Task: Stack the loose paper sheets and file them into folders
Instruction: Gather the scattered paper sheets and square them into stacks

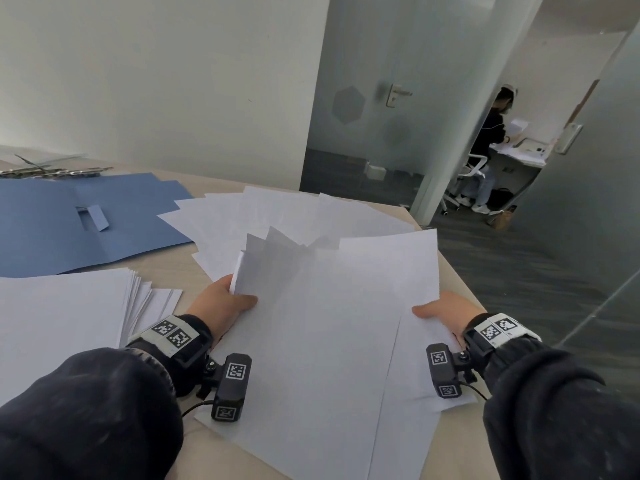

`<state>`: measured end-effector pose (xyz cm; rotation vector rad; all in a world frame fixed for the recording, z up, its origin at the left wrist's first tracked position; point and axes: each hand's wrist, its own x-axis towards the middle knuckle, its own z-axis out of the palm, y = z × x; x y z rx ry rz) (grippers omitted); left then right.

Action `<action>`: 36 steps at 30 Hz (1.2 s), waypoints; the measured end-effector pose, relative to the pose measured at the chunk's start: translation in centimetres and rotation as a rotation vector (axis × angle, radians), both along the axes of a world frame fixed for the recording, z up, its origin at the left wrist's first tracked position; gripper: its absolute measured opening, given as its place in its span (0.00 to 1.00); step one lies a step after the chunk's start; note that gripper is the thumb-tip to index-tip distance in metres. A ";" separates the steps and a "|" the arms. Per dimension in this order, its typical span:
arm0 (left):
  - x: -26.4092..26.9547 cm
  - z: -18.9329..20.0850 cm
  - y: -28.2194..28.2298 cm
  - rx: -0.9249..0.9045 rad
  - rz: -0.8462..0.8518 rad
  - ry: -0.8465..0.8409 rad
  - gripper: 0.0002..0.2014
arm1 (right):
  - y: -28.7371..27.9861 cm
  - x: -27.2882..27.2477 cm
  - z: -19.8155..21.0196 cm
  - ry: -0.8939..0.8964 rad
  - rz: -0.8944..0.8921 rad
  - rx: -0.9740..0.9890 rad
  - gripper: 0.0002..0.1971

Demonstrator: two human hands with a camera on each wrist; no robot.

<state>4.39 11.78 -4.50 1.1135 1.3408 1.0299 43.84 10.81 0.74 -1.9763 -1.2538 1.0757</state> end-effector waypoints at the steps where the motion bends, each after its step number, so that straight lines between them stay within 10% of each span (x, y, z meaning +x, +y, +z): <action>1: 0.1 0.0 -0.1 0.010 -0.004 -0.026 0.20 | 0.2 0.1 -0.1 -0.010 -0.023 0.029 0.10; 9: 0.2 -0.1 -0.4 0.023 -0.037 -0.111 0.36 | -0.1 1.2 -2.1 0.218 -0.178 0.022 0.12; 29: 0.5 0.8 -0.8 0.023 0.008 0.091 0.19 | -2.0 -6.4 -1.4 0.185 0.079 -0.053 0.13; 36: 0.4 1.2 -0.8 0.014 0.113 0.093 0.49 | -2.5 -4.4 -0.9 0.236 0.014 0.033 0.11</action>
